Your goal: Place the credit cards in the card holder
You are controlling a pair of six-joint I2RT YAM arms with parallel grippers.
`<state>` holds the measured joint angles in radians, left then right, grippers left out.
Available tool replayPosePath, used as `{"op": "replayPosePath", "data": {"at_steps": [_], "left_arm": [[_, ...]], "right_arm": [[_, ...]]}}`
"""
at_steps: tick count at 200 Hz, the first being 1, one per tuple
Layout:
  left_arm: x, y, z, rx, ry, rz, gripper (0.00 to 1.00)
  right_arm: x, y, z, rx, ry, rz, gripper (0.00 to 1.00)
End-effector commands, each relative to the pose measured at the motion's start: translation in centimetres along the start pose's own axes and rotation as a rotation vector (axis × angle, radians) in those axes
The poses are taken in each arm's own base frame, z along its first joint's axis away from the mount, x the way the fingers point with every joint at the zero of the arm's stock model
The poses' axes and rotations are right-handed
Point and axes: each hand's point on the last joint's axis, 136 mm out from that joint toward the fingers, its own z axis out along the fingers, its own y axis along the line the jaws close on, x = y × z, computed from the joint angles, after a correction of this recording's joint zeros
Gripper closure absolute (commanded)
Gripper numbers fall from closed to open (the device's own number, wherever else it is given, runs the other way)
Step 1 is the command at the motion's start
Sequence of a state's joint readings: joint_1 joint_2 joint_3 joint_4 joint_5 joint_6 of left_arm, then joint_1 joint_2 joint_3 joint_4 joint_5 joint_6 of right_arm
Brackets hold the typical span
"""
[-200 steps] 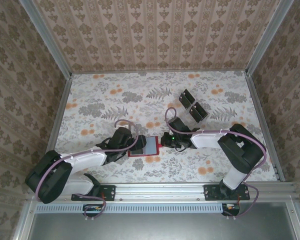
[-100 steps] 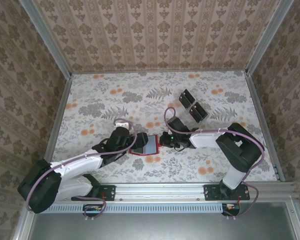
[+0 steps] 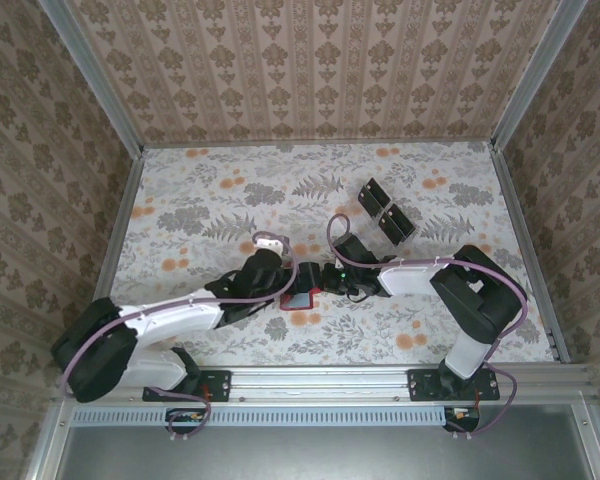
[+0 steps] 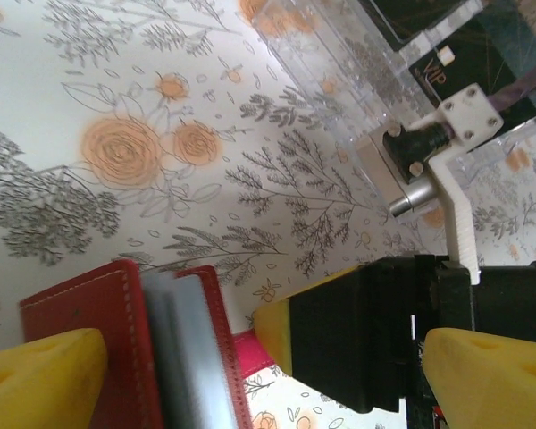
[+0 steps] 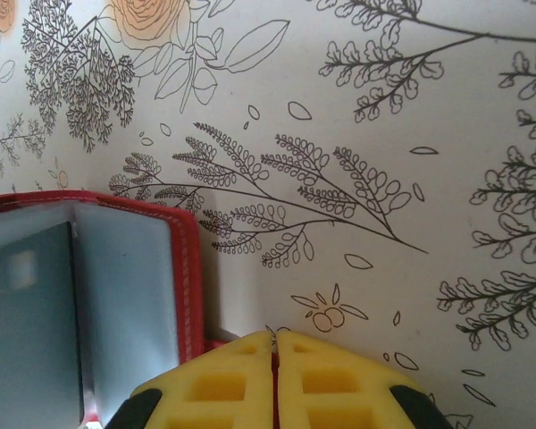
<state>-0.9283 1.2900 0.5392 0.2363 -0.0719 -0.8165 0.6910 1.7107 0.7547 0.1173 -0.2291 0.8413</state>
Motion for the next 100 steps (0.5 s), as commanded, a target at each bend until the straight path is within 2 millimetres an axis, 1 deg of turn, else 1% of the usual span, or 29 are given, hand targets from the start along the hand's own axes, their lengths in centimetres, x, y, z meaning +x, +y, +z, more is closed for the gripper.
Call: {"op": "replayPosePath", "data": {"at_steps": [1, 13, 27, 51, 100], "left_arm": [[0.0, -1.1, 1.0, 0.023, -0.006, -0.019, 0.00], [0.6, -1.1, 1.5, 0.022, 0.007, -0.021, 0.00], [1.4, -0.8, 2.1, 0.006, 0.020, -0.020, 0.00], [2.2, -0.3, 2.7, -0.015, 0.029, -0.017, 0.00], [3.7, 1.1, 3.6, -0.065, 0.046, -0.015, 0.00]], "right_arm": [[0.8, -0.4, -0.1, 0.021, 0.032, 0.001, 0.85], [0.3, -0.5, -0.8, 0.028, 0.012, 0.000, 0.74], [-0.3, -0.8, -1.8, 0.038, -0.014, 0.003, 0.67], [-1.0, -1.5, -3.6, 0.058, -0.050, 0.006, 0.64], [-2.0, -3.6, -6.9, 0.102, -0.118, 0.045, 0.63]]}}
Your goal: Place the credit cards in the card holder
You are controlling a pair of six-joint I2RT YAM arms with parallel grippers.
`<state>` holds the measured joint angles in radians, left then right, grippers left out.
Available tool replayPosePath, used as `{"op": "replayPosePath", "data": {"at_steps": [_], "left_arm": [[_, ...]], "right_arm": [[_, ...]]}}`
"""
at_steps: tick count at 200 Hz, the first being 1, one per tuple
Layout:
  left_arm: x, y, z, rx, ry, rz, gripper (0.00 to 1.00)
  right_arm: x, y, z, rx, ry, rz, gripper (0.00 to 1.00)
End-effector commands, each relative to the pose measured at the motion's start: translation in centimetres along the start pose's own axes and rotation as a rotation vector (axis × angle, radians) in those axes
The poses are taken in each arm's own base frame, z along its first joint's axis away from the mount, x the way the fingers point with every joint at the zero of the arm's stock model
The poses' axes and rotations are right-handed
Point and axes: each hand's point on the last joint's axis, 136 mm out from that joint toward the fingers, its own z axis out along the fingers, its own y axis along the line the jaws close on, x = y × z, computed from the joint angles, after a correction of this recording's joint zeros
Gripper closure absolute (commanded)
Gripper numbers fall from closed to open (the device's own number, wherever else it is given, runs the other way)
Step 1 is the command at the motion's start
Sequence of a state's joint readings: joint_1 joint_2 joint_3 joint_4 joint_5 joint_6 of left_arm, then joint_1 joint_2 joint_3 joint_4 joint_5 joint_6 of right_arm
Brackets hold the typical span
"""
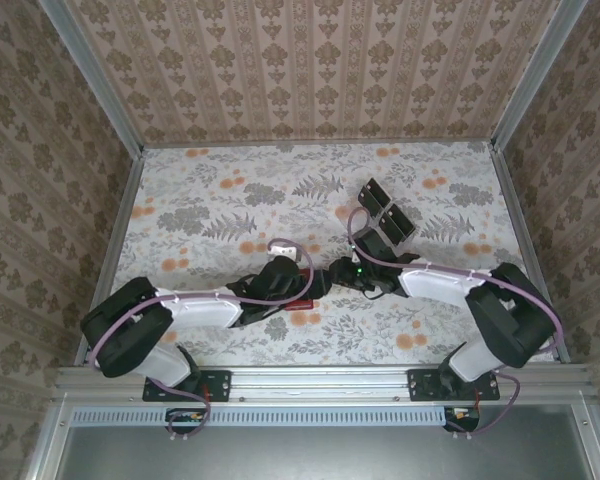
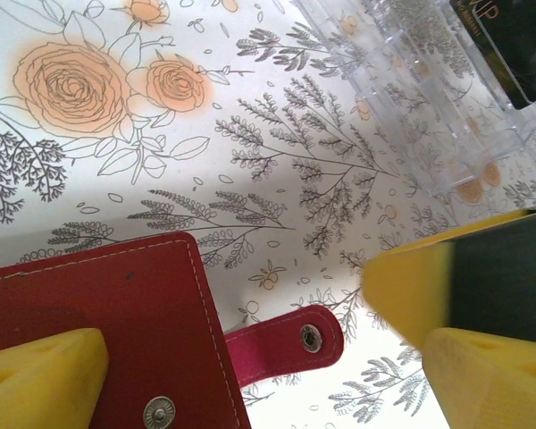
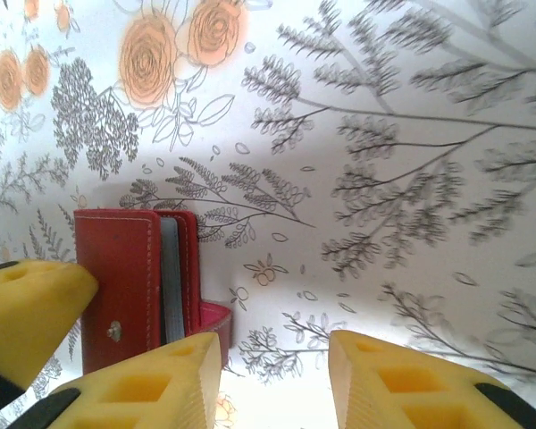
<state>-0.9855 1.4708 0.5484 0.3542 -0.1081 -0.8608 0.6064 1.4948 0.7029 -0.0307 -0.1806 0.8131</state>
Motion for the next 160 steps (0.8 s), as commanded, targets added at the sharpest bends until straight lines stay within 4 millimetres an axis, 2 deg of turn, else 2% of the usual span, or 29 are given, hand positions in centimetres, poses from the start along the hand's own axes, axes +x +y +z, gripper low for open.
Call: {"op": "replayPosePath", "data": {"at_steps": [1, 15, 20, 47, 75, 94, 128, 153, 160], "left_arm": [[0.8, 0.9, 0.5, -0.037, 0.004, -0.010, 0.00], [0.9, 1.0, 0.6, -0.040, 0.005, -0.015, 0.00], [0.8, 0.9, 0.5, -0.037, 0.001, -0.014, 0.00], [-0.5, 0.2, -0.2, -0.031, -0.022, 0.010, 0.00], [-2.6, -0.4, -1.5, -0.025, -0.040, 0.017, 0.00], [-4.0, 0.1, -2.5, -0.033, -0.048, 0.010, 0.00], [-5.9, 2.0, -4.7, -0.064, -0.082, -0.015, 0.00], [-5.8, 4.3, -6.4, -0.137, -0.078, -0.030, 0.00], [-5.5, 5.0, -6.9, -0.160, -0.070, -0.030, 0.00]], "right_arm": [[-0.2, -1.8, -1.6, 0.054, -0.027, 0.008, 0.63], [-0.2, -2.3, -2.0, 0.064, -0.031, 0.017, 0.62], [-0.6, -1.8, -2.8, 0.045, -0.054, 0.010, 0.62], [-0.5, -1.1, -3.7, 0.010, -0.060, 0.012, 0.65], [0.1, 1.2, -4.5, -0.058, -0.055, -0.016, 0.76], [0.8, 3.2, -4.6, -0.091, -0.045, -0.051, 0.82], [2.7, 7.4, -4.0, -0.142, -0.007, -0.130, 0.89], [3.5, 9.9, -3.6, -0.172, 0.013, -0.173, 0.93], [3.9, 9.8, -2.6, -0.153, 0.033, -0.179, 0.94]]}}
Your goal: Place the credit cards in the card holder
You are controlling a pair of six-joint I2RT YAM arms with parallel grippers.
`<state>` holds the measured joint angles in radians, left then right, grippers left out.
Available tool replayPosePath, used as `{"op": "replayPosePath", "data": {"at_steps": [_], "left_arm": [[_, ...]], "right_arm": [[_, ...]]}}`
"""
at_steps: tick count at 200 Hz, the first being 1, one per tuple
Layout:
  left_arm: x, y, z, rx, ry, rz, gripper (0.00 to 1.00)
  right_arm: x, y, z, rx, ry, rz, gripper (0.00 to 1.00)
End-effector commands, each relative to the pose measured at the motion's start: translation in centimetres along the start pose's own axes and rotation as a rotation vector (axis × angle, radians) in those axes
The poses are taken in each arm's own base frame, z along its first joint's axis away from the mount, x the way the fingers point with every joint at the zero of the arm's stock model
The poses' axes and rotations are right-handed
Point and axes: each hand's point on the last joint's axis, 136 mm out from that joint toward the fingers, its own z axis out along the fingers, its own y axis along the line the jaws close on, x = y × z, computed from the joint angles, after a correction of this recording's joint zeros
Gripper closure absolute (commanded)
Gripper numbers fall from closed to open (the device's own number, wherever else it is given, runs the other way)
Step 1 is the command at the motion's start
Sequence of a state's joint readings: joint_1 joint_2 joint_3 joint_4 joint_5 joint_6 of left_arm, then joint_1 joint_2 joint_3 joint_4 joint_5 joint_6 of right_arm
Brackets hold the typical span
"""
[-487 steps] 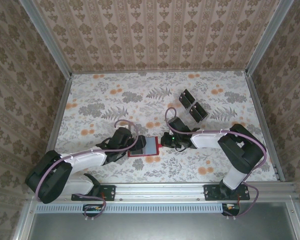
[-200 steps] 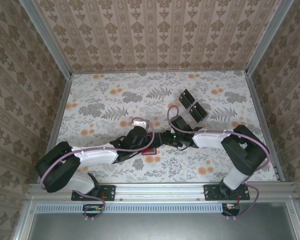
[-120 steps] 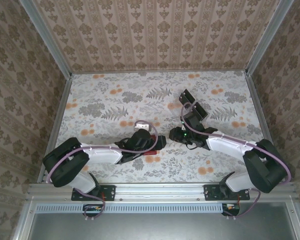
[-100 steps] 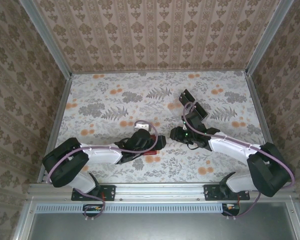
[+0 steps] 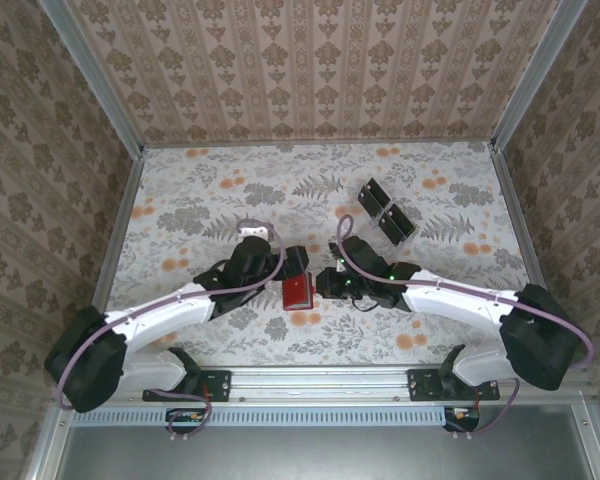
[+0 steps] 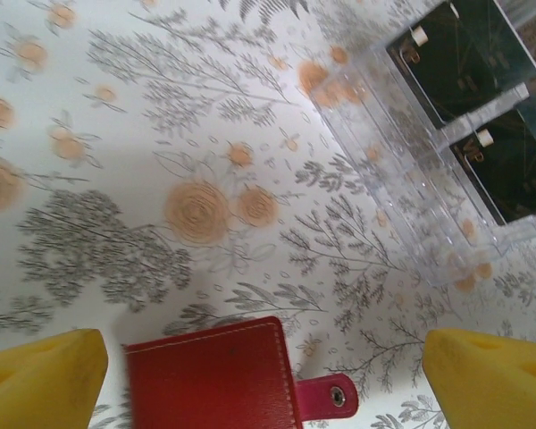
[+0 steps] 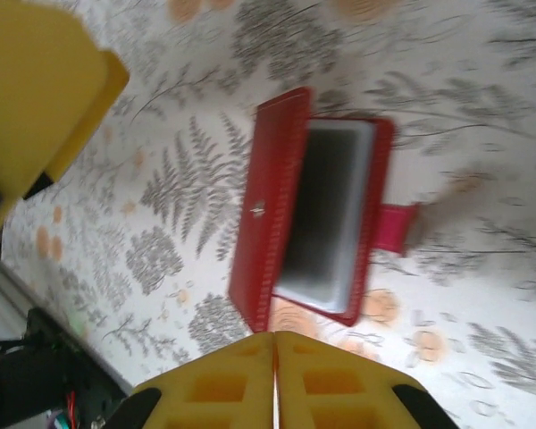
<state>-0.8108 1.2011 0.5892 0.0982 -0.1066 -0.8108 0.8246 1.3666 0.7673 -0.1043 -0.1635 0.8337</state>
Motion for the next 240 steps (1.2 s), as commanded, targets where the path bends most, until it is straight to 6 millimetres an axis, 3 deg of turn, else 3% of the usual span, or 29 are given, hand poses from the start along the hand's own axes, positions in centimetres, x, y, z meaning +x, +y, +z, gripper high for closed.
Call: {"op": "replayPosePath", "data": {"at_steps": [1, 42, 110, 167, 240], "left_arm": [[1.2, 2.8, -1.5, -0.096, 0.056, 0.036, 0.00], [4.2, 6.4, -3.7, -0.179, 0.124, 0.032, 0.00], [8.7, 9.5, -5.2, -0.248, 0.273, 0.048, 0.00], [10.4, 9.8, -4.9, -0.239, 0.297, 0.071, 0.00], [9.8, 7.7, -3.9, -0.166, 0.264, 0.116, 0.00]], "right_arm": [[-0.3, 1.5, 1.0, 0.000, 0.003, -0.017, 0.94], [-0.7, 1.8, 2.5, 0.031, 0.023, -0.040, 0.99], [-2.1, 0.2, 4.8, 0.120, 0.034, -0.065, 1.00], [-2.4, -0.3, 7.3, 0.120, 0.081, -0.067, 1.00], [-1.8, -1.9, 8.9, 0.114, 0.120, -0.041, 1.00]]}}
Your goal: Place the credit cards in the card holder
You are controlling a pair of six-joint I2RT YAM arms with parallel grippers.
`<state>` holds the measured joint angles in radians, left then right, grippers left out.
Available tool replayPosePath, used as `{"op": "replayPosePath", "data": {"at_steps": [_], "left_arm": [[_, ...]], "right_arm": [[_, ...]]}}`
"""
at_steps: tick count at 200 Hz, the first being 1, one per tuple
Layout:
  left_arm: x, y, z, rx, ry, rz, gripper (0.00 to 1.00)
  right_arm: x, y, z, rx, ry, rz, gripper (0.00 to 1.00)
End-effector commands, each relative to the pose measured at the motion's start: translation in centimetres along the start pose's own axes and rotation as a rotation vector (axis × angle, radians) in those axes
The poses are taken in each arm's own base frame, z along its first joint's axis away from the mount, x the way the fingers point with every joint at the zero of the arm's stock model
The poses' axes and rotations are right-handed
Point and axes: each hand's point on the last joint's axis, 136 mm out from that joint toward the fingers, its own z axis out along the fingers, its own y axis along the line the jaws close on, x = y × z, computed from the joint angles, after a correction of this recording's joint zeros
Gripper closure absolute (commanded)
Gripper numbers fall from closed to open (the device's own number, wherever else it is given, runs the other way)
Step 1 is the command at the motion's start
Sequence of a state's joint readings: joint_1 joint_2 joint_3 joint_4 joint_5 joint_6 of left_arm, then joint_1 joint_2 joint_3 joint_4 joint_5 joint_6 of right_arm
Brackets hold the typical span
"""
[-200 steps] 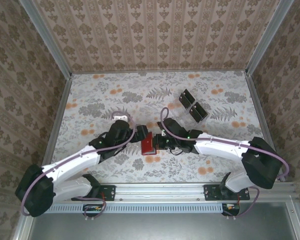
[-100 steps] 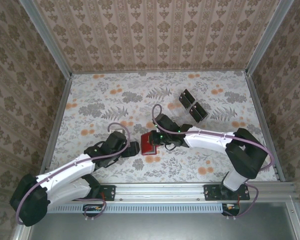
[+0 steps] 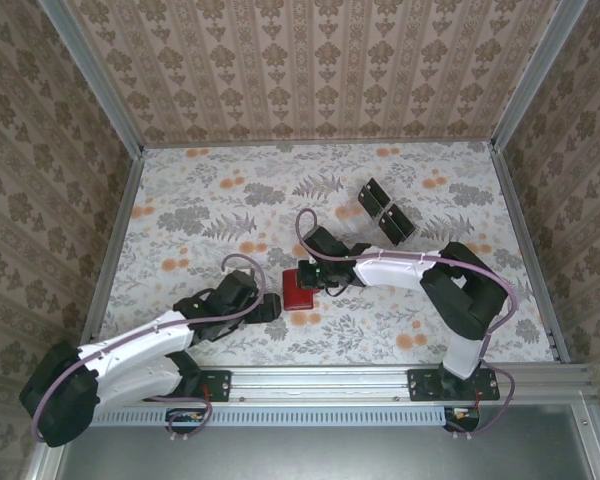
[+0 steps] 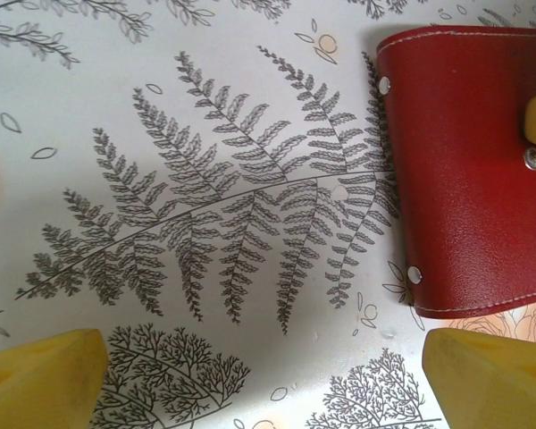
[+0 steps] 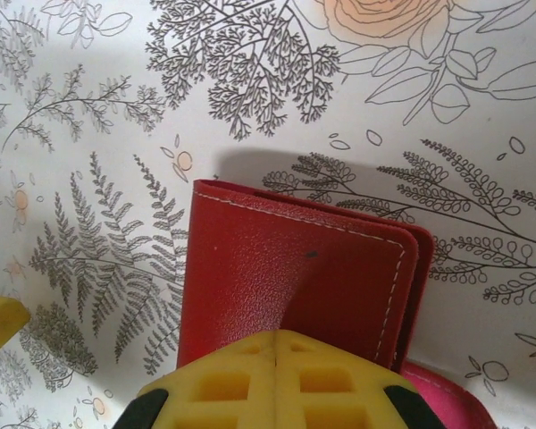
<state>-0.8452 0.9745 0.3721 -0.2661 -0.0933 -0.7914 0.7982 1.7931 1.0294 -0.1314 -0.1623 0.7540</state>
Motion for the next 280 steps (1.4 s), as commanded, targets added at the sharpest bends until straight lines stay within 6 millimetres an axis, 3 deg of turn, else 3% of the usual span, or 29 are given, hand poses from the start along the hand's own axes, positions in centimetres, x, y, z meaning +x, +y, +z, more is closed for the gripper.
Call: {"op": "replayPosePath", "data": {"at_steps": [1, 142, 245, 280], "left_arm": [[-0.6, -1.3, 0.2, 0.042, -0.022, 0.042, 0.00], [-1.9, -4.3, 1.6, 0.082, -0.025, 0.102, 0.00], [-0.3, -2.5, 3.6, -0.012, 0.025, 0.135, 0.00], [0.6, -1.4, 3.9, -0.059, 0.039, 0.131, 0.00]], "right_arm": [[-0.4, 0.3, 0.2, -0.029, 0.001, -0.014, 1.00], [0.3, -0.4, 0.9, -0.040, 0.016, 0.008, 1.00], [0.3, -0.4, 0.9, -0.045, 0.020, 0.014, 1.00], [-0.3, 0.0, -0.3, -0.052, 0.006, 0.014, 0.97]]}}
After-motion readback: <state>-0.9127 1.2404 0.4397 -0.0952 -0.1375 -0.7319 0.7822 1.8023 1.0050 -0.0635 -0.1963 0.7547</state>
